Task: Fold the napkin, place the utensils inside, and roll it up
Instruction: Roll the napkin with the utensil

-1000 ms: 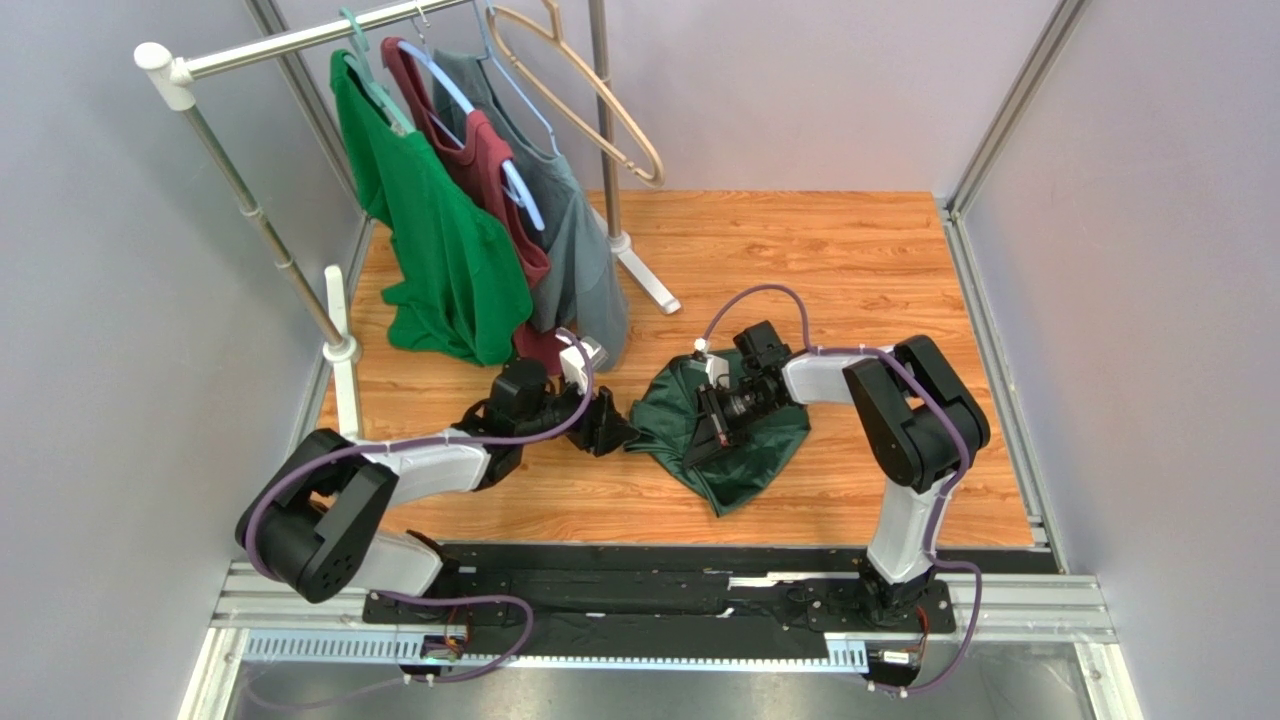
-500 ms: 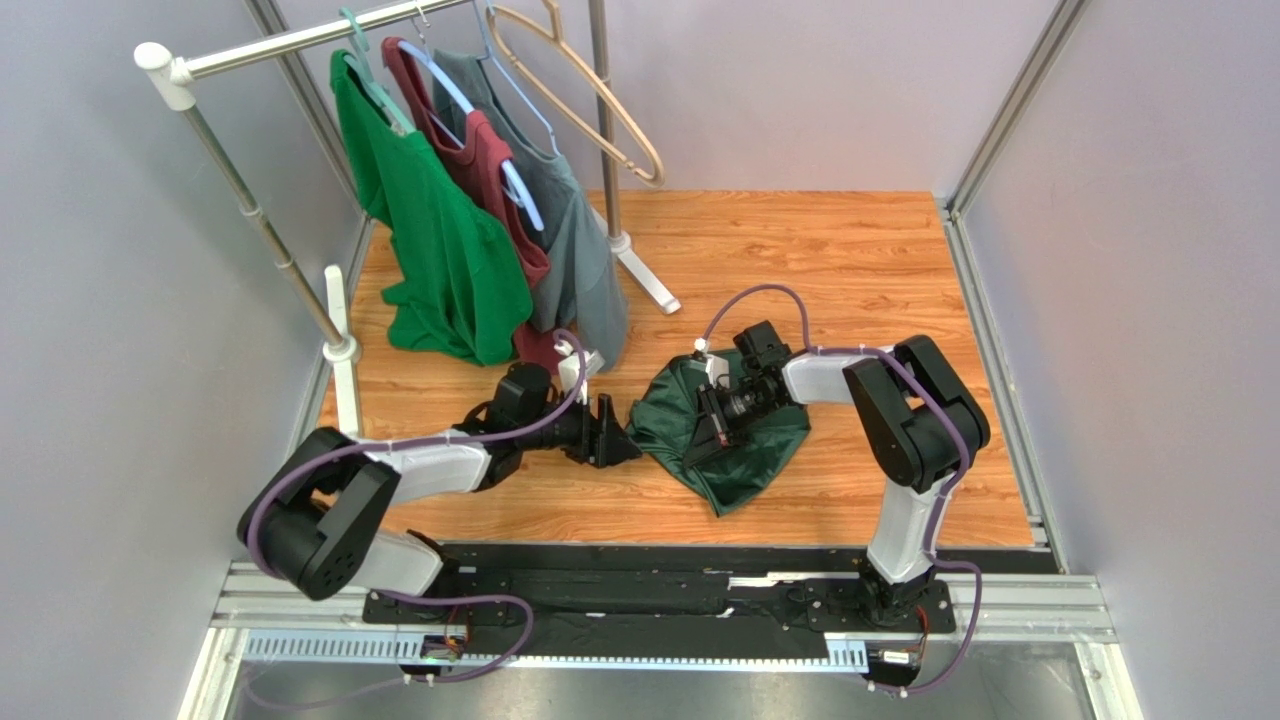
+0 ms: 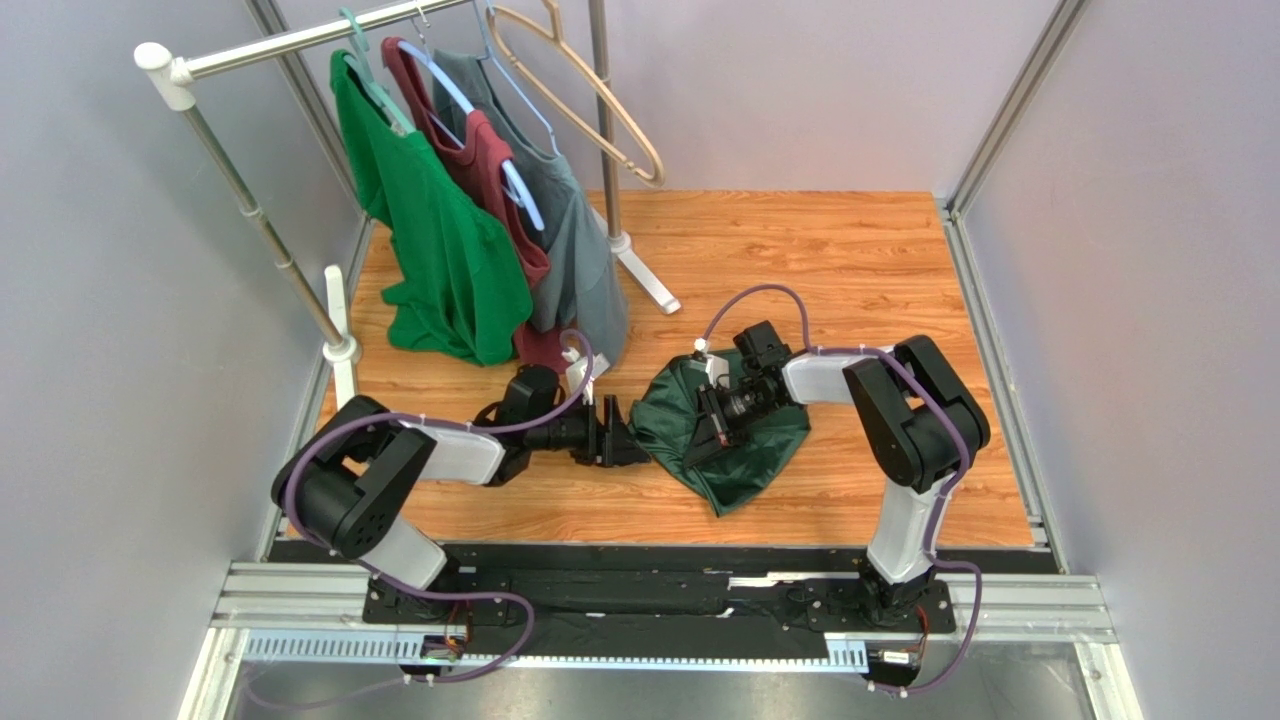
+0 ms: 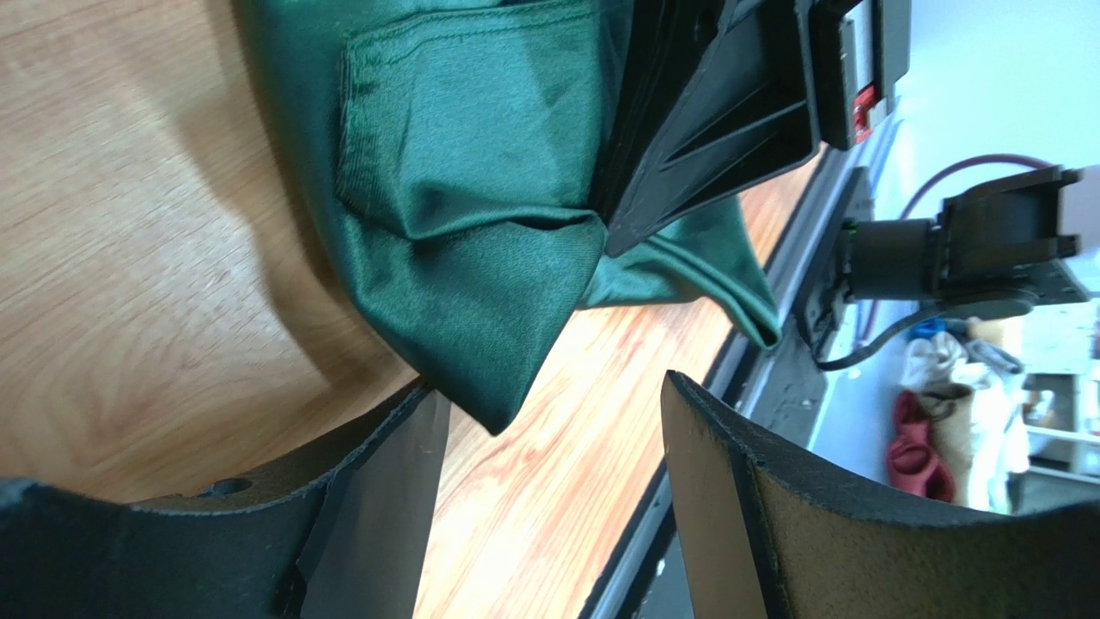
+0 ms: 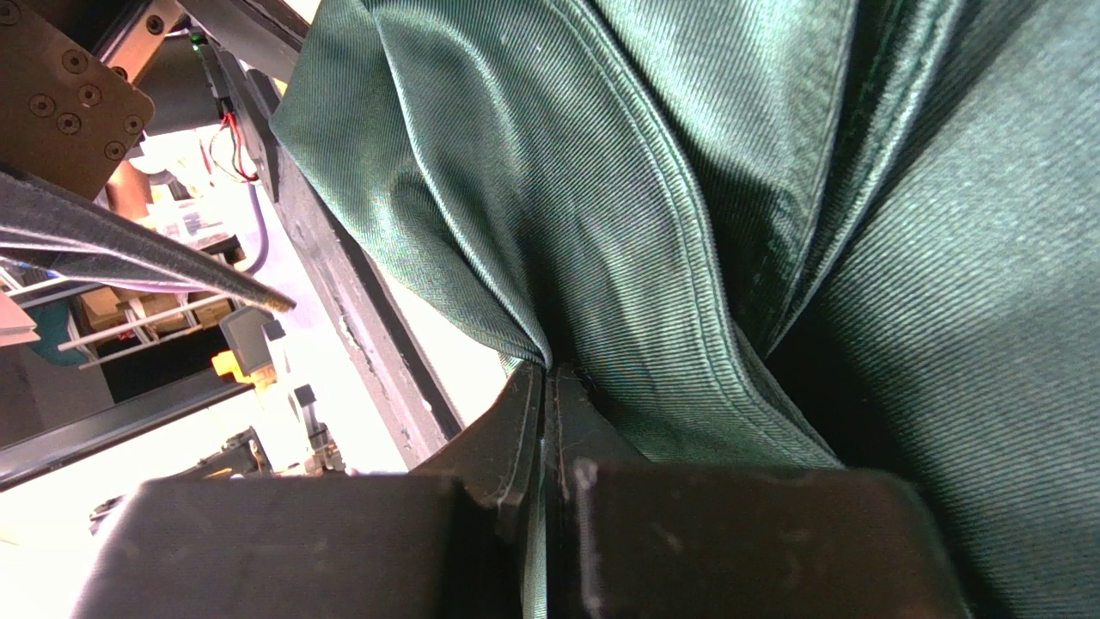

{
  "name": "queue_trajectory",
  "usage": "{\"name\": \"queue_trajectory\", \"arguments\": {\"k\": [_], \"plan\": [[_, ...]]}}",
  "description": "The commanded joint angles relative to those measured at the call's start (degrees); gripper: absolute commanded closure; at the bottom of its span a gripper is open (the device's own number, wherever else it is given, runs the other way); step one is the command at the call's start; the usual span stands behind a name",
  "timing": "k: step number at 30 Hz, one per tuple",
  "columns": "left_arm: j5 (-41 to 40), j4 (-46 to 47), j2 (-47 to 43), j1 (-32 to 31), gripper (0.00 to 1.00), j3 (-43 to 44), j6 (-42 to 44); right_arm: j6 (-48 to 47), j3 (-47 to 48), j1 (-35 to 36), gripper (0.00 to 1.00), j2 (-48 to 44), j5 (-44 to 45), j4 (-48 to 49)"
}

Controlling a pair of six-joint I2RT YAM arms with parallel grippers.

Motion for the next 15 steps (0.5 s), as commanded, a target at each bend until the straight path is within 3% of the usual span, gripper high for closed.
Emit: {"name": "queue_trajectory", "arguments": {"k": [1, 15], "plan": [[2.8, 9.8, 1.7, -0.1, 0.3, 1.7, -5.5, -0.5, 1.4, -0.1, 1.0, -0.2, 2.0, 0.0], [0.7, 23.2, 7.9, -0.1, 0.3, 2.6, -13.4, -0.8, 1.6, 0.1, 1.0, 0.2, 2.7, -0.7]]}}
